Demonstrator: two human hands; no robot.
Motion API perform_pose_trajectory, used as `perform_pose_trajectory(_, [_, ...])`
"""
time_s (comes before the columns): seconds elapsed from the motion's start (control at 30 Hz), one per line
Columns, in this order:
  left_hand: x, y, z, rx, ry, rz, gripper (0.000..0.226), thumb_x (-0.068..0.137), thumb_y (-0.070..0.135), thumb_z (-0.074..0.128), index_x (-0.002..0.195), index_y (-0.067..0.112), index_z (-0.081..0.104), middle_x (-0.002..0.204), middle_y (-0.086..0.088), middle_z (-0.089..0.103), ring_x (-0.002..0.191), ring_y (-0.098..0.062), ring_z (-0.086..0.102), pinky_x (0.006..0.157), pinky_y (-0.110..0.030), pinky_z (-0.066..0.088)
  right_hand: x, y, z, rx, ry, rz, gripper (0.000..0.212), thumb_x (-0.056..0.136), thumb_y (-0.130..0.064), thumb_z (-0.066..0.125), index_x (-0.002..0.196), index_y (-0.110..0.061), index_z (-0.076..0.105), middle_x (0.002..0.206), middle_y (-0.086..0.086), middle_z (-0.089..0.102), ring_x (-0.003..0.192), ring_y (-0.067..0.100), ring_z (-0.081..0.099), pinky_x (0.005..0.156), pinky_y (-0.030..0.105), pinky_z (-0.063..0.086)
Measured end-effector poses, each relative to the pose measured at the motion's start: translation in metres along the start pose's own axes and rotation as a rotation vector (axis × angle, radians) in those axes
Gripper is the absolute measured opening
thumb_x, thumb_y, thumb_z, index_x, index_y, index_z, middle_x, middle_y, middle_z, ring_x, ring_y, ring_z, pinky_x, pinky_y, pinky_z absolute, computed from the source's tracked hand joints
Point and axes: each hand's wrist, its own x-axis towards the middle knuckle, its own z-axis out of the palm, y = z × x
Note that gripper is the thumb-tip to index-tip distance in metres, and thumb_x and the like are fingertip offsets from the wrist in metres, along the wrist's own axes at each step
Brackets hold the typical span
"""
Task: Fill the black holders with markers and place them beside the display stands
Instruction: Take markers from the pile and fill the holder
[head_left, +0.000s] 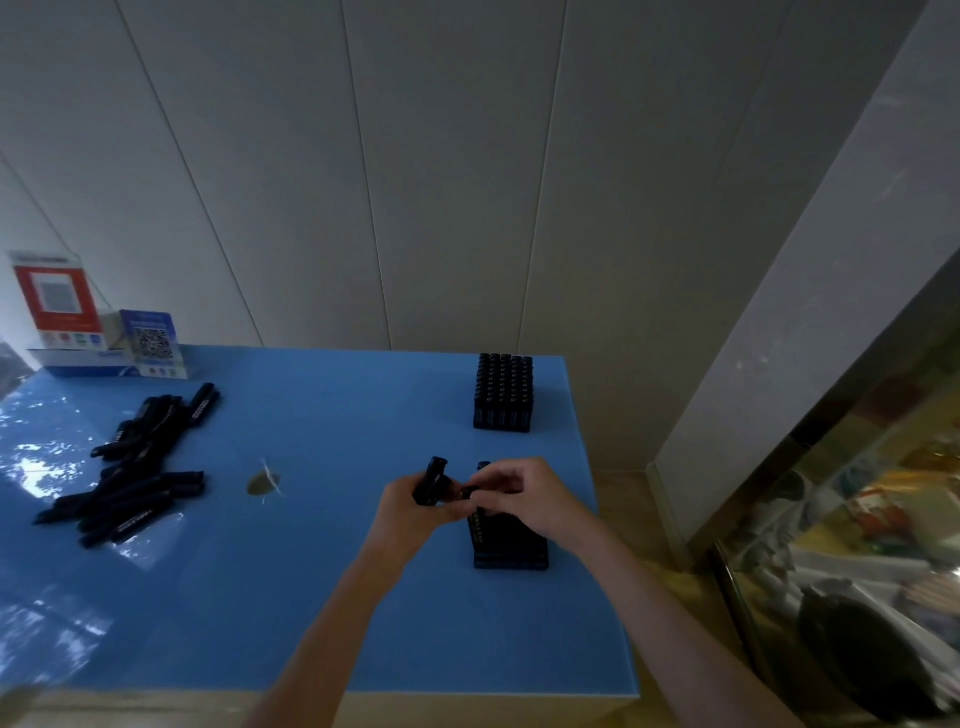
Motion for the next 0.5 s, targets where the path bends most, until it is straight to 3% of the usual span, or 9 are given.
perform_pose_trajectory(0.2, [0.007,-0.003,0.0,0.014,-0.012,-0.055,0.018,0.077,0.016,0.085,0.089,0.013,0.071,0.077,0.005,0.073,0.063,-0.003,0.064,0.057,-0.013,0.044,0.005,0.009,-0.005,-0.012,0.016,0.011,0.012,0.089,-0.012,0.072,0.101,-0.012,0.075,0.098,0.003,0.075,0.094,0.015,0.071,0.08,0.029,0.06])
perform_pose_trajectory(0.3, [0.012,-0.01,-0.011,-0.023,-0.026,-0.169,0.013,0.092,0.016,0.069,0.103,0.01,0.066,0.087,-0.008,0.076,0.046,-0.009,0.04,0.044,-0.02,0.034,0.007,0.021,-0.016,-0.123,0.134,0.024,0.012,0.089,-0.012,0.071,0.097,-0.019,0.076,0.098,-0.003,0.074,0.089,0.011,0.07,0.077,0.029,0.06])
perform_pose_trajectory(0.4, [0.015,-0.018,-0.023,-0.128,-0.022,-0.255,0.02,0.099,0.011,0.059,0.116,0.001,0.055,0.087,-0.012,0.072,0.048,-0.01,0.04,0.043,-0.02,0.033,0.008,0.037,-0.027,-0.258,0.224,0.024,0.013,0.088,-0.01,0.071,0.097,-0.02,0.074,0.094,-0.005,0.073,0.085,0.008,0.069,0.079,0.027,0.059])
perform_pose_trajectory(0.5, [0.015,-0.022,-0.029,-0.192,-0.031,-0.272,0.023,0.101,0.008,0.053,0.121,-0.004,0.051,0.087,-0.013,0.066,0.059,-0.013,0.049,0.048,-0.022,0.04,0.007,0.05,-0.027,-0.402,0.29,-0.006,0.014,0.089,-0.01,0.07,0.099,-0.019,0.072,0.094,-0.009,0.07,0.085,0.003,0.066,0.079,0.016,0.053])
